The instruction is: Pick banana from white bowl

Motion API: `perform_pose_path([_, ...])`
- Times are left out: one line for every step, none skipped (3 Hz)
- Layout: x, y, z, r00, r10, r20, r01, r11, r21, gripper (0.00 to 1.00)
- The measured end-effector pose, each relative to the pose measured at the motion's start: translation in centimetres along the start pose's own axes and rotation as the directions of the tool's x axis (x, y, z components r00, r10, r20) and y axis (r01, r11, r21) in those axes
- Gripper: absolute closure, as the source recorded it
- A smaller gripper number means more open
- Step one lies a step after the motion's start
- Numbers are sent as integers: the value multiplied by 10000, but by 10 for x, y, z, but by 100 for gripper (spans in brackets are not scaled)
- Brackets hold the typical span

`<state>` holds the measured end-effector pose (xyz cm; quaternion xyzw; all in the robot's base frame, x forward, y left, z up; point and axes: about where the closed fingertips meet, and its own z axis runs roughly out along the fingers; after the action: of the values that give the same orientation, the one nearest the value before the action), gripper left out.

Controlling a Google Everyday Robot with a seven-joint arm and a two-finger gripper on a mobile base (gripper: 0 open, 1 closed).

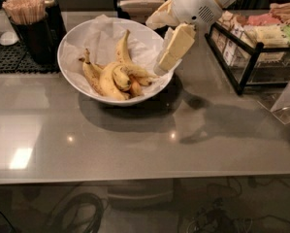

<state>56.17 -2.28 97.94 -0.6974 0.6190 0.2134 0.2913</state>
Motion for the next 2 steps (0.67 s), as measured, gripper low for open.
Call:
perform_pose_path([0, -3, 6, 10000, 9, -19, -9, 10000, 7, 9])
perform_pose_path([2, -17, 24, 9999, -34, 123, 36, 9999, -146, 10])
